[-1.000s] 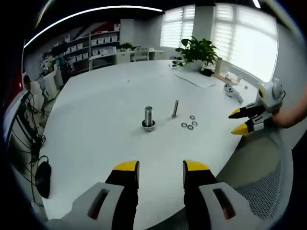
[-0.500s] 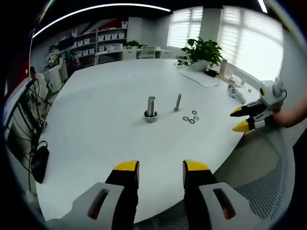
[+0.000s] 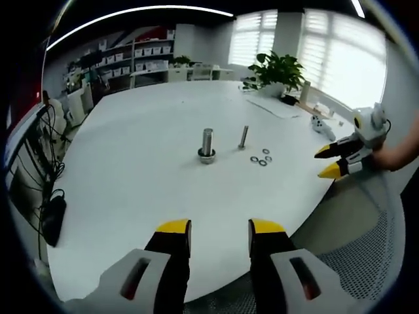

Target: Place the washer onto the threaded stud by aligning its center hole with the stud, sliding it down to the base, and recovering from edge contact or off-axis alignment until the washer reaches the visible bottom stop.

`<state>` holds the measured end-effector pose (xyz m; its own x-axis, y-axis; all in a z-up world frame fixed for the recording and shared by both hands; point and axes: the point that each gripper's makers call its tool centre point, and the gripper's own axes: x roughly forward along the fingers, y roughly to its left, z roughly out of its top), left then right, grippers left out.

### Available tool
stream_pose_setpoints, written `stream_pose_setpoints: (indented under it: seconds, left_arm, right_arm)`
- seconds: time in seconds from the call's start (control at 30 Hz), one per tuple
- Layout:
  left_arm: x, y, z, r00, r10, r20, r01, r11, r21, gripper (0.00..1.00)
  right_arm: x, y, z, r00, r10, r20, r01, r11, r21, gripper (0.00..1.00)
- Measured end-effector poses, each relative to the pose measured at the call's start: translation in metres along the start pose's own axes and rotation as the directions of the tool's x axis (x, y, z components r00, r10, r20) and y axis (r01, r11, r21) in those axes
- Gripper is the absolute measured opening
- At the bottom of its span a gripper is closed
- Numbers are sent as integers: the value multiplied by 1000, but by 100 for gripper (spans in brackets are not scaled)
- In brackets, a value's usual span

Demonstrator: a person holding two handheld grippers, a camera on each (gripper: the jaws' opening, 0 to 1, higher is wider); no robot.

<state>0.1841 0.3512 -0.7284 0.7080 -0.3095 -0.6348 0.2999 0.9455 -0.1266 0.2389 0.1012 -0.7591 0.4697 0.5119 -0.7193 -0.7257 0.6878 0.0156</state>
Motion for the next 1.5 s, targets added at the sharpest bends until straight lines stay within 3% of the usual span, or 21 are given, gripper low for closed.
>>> stream_pose_setpoints:
  seconds: [0.37, 1.5]
  left_arm:
    - [4, -2, -8, 1000, -15, -21, 15, 1000, 15, 32]
    - [4, 2, -9, 1000, -17, -9, 17, 1000, -2, 28]
  right_arm:
    - [1, 1, -3, 1000, 0, -14, 0, 1000, -7, 46]
    - [5, 5, -13, 997, 13, -77, -13, 1000, -5, 50]
